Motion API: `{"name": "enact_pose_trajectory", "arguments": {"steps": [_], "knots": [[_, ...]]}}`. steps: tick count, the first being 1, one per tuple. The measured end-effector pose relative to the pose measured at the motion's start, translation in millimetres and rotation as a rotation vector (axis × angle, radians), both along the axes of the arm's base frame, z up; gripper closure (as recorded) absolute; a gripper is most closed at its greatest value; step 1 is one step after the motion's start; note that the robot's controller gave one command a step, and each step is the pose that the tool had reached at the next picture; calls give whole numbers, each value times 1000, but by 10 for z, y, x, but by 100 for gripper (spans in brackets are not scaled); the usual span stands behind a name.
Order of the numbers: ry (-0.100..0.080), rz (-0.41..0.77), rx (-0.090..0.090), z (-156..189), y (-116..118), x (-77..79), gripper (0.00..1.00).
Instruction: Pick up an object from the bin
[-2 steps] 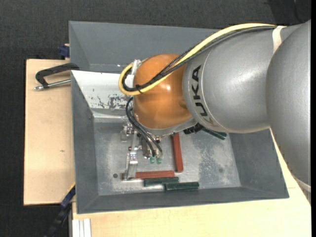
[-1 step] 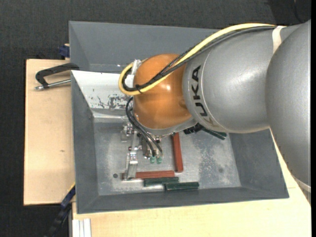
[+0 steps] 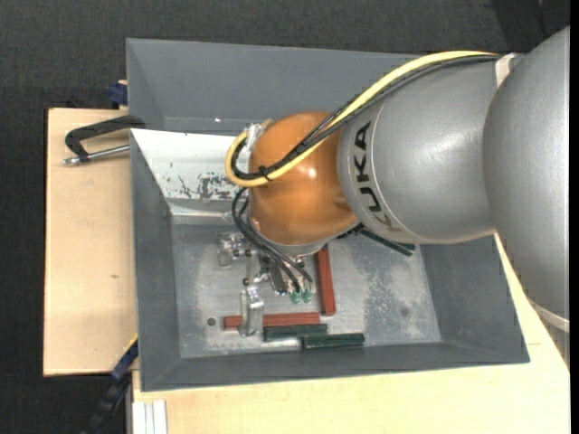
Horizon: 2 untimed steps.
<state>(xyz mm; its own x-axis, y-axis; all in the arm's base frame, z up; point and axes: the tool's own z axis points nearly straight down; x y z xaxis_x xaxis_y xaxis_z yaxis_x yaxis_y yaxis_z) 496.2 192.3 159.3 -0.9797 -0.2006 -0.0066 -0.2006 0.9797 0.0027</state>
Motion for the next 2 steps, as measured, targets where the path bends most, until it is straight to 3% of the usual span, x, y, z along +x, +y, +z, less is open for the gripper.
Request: {"name": "enact_pose_trajectory", "arguments": {"steps": [1,2], "knots": [[0,158,-3,-695,-394,43,0],[3,141,-3,-844,-467,48,0]]}}
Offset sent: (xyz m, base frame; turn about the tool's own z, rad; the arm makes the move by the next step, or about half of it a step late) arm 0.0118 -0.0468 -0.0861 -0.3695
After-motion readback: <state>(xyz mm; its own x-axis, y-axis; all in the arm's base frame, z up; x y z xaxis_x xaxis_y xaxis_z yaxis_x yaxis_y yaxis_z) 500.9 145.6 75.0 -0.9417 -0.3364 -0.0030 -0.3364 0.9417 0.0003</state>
